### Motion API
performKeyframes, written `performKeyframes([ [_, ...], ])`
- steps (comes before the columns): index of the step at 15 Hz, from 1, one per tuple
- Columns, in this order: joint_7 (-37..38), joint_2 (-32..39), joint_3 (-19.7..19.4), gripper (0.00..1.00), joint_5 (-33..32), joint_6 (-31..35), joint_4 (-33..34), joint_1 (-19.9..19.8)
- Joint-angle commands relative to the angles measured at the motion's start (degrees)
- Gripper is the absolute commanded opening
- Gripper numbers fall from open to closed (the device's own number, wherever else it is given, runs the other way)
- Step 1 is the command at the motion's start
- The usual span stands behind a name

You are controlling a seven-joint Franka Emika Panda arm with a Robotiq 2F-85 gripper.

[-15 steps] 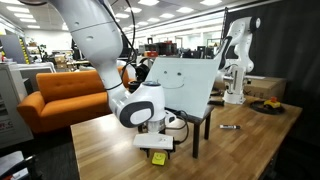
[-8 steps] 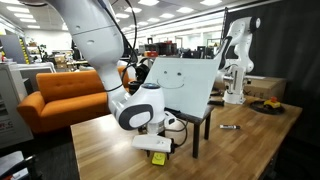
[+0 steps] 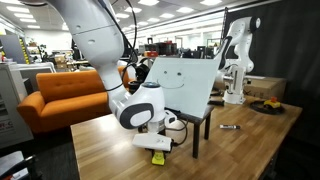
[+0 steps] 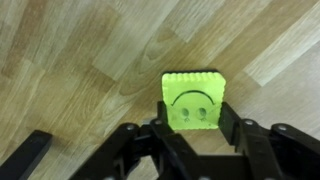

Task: Erase the drawing on the board

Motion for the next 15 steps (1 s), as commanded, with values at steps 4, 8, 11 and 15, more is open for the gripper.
performKeyframes([
  [4, 2.14, 0.17, 0.03, 0.27, -1.74, 0.69, 0.55, -0.10],
  [8, 3.39, -2.08, 0.34, 0.27, -1.51, 1.10, -1.45, -0.37],
  [11, 4.20, -4.81, 0.53, 0.27, -1.59, 1.93, -4.10, -0.51],
  [15, 5.39, -10.28, 0.52, 0.27, -1.69, 3.90, -10.26, -0.44],
])
